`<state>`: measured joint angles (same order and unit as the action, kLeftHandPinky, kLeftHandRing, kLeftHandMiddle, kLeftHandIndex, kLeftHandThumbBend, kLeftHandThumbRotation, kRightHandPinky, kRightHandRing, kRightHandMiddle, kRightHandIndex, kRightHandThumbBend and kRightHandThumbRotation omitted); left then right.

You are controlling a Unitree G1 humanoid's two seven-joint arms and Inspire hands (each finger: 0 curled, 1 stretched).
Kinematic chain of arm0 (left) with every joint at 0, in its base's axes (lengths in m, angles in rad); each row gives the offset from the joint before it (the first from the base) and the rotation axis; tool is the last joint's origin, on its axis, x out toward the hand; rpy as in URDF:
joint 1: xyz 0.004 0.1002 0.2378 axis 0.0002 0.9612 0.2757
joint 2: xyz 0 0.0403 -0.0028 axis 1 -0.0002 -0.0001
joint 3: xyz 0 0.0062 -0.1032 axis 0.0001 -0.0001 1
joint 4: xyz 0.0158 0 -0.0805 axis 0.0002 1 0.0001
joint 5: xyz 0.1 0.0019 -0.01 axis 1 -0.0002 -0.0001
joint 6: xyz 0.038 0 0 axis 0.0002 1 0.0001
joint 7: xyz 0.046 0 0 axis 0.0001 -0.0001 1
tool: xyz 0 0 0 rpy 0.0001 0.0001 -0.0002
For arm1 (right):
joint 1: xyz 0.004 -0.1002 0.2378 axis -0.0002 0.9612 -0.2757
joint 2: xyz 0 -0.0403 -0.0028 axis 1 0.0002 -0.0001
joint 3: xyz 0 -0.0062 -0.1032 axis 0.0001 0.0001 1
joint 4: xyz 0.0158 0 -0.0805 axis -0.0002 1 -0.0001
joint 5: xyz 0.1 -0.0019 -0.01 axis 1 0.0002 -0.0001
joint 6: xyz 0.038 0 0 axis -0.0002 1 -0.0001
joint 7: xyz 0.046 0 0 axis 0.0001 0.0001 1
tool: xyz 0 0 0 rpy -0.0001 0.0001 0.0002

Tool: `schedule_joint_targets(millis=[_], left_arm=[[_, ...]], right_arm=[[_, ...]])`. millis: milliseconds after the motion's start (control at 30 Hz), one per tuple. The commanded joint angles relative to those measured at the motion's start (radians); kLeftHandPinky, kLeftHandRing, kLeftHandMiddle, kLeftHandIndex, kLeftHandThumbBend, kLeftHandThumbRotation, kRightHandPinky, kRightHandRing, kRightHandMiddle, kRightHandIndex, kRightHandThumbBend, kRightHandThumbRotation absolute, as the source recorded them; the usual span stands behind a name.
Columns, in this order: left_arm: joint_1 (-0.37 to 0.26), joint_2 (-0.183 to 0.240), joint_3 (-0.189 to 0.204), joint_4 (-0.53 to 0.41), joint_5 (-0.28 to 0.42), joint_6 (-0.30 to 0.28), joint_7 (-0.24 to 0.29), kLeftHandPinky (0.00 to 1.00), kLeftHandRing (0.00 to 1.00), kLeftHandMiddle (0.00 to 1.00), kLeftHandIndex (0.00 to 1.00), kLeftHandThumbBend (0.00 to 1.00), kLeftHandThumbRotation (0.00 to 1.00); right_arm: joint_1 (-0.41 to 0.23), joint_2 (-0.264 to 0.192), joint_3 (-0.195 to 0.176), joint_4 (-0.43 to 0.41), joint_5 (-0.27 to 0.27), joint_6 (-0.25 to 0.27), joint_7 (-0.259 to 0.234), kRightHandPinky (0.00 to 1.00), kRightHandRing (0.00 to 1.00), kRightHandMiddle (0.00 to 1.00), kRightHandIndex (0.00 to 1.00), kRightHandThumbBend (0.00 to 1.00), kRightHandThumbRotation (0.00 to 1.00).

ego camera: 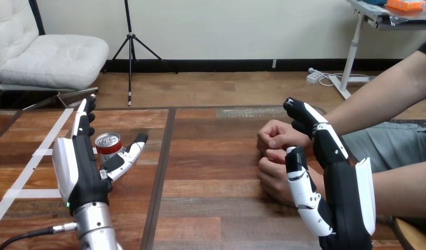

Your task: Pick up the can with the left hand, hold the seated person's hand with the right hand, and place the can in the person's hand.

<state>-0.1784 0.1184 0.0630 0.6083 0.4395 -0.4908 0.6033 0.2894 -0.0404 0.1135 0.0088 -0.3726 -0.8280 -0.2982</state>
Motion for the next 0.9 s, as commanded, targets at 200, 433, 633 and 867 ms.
schedule_joint_targets(millis=[200,433,633,867], left_arm=[[-0.096,0.029,-0.021,0.006,0.005,0.021,0.008,0.79,0.87,0.90,0.89,0.79,0.18],[-0.102,0.029,-0.024,0.009,0.009,0.041,0.012,0.80,0.87,0.90,0.89,0.79,0.17],[-0.106,0.031,-0.027,0.014,0.009,0.051,0.011,0.79,0.87,0.90,0.89,0.78,0.16],[-0.115,0.035,-0.030,0.028,0.013,0.068,0.013,0.79,0.87,0.90,0.89,0.78,0.15]], right_arm=[[-0.057,0.008,-0.009,-0.006,0.015,-0.009,0.010,0.82,0.85,0.85,0.83,0.29,0.75],[-0.056,0.010,-0.014,-0.011,0.004,-0.002,0.005,0.83,0.85,0.85,0.83,0.29,0.76],[-0.059,0.006,-0.012,-0.007,0.015,-0.008,0.011,0.83,0.85,0.85,0.83,0.29,0.76],[-0.062,0.002,-0.012,-0.001,0.019,-0.015,0.015,0.84,0.86,0.85,0.83,0.28,0.76]])
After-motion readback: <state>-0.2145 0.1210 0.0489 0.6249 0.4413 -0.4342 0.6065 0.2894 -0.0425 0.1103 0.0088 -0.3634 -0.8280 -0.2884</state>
